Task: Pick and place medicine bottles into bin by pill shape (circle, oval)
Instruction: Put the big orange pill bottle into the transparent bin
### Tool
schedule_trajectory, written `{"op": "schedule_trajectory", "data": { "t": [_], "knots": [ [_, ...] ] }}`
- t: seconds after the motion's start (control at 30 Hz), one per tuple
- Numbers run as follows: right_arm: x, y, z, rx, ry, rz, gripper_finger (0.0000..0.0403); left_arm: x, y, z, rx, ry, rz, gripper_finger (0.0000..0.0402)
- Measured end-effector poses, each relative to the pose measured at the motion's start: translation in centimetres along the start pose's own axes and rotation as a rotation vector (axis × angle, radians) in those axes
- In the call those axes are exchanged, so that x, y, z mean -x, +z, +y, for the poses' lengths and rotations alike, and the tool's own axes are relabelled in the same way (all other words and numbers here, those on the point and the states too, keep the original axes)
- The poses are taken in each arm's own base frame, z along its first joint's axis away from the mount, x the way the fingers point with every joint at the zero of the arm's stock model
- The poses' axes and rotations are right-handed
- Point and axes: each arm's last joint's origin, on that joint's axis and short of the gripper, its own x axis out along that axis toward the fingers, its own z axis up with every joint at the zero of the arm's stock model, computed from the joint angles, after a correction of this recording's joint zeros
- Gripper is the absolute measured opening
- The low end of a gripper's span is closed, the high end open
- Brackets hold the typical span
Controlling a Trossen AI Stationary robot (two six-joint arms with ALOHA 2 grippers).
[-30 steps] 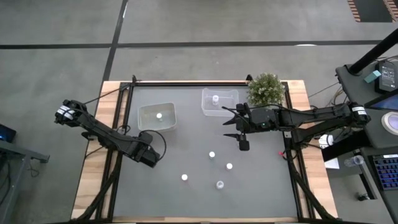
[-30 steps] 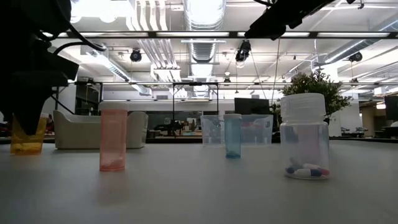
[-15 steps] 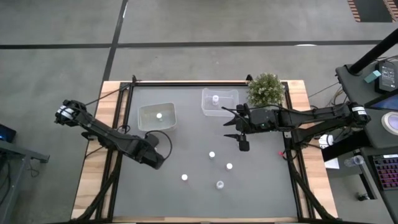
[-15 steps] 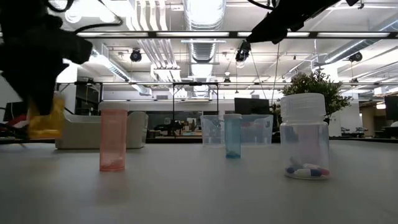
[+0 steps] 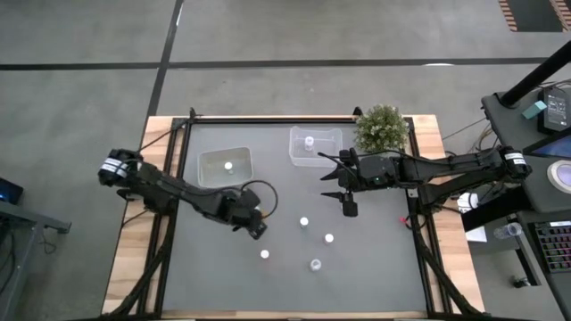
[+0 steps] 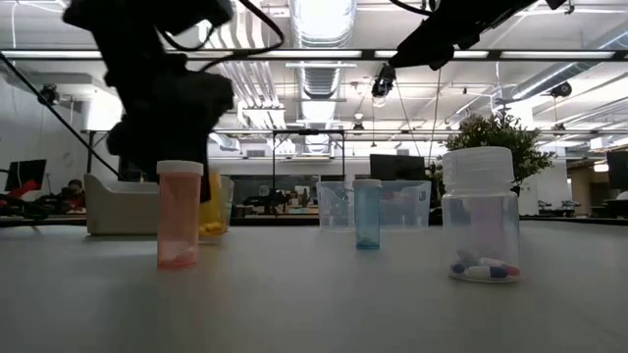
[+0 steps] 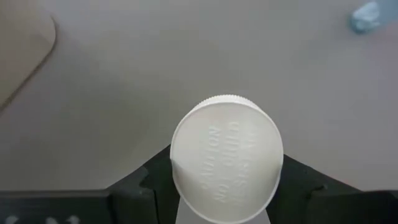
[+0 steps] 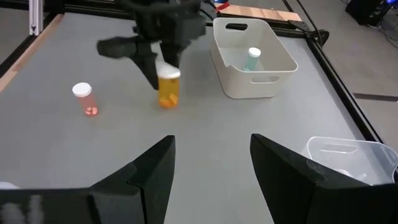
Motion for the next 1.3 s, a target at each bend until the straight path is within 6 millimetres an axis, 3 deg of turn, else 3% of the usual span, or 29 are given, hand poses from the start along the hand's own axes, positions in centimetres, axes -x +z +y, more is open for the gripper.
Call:
{"op": "schedule_trajectory", "data": {
  "t": [0.3,0.57,0.93,1.13,1.3],
  "knots": [
    [0.0,0.0,0.0,-0.003,0.0,0.0,0.0201,-1.4,1.1,-0.7,-0.024,0.016,0.017,0.0164],
    [-0.1,-0.3,0.0,-0.002,0.0,0.01,0.0201,-0.9,1.2,-0.6,-0.064,0.004,0.013,0.0218],
    [-0.7,-1.2,0.2,-0.036,-0.003,-0.054,0.0201,2.7,1.6,-0.6,-0.172,-0.068,-0.096,0.0238],
    [-3.1,-3.3,0.6,-0.129,0.002,-0.141,0.0201,5.3,1.8,-0.3,-0.28,-0.09,-0.205,0.0238],
    [-5.2,-3.6,0.9,-0.197,0.009,-0.152,0.0201,7.0,1.2,0.4,-0.357,-0.106,-0.222,0.0238]
  ]
}}
